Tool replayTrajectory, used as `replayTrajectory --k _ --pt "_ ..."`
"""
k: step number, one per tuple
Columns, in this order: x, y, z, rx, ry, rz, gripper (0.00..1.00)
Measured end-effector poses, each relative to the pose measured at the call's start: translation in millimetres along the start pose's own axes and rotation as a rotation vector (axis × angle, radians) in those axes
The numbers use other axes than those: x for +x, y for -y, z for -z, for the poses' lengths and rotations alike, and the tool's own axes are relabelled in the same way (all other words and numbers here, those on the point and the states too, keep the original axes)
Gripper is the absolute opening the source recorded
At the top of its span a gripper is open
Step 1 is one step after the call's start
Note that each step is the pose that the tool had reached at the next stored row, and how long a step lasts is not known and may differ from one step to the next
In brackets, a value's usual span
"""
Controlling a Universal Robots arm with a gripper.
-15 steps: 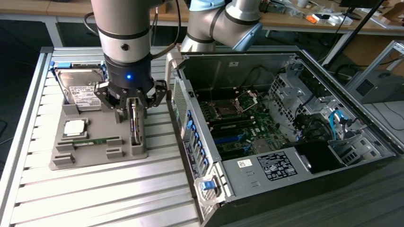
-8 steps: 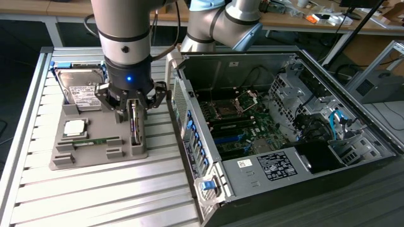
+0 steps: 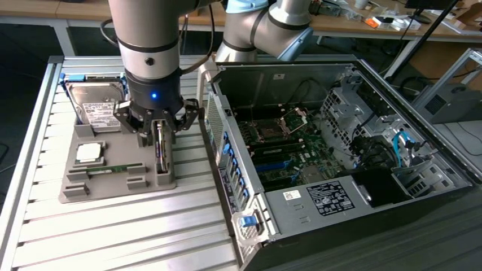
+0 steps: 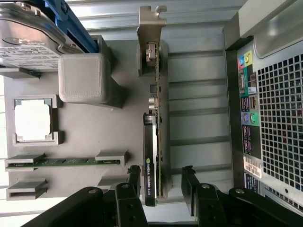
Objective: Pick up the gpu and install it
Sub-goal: 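Pick up the gpu and move the gpu toward the slot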
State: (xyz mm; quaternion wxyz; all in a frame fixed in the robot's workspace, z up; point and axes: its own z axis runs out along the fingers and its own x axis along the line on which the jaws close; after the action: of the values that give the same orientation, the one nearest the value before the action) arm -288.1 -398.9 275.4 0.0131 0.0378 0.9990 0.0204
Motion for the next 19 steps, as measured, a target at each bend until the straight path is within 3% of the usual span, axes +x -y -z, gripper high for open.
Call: replayTrajectory --k 14,19 --pt "0.1 0.2 -5.2 0.0000 0.0000 0.000 0.48" --pt "1.5 -6.4 -7.1 -0.0001 0.0001 0.000 0.48"
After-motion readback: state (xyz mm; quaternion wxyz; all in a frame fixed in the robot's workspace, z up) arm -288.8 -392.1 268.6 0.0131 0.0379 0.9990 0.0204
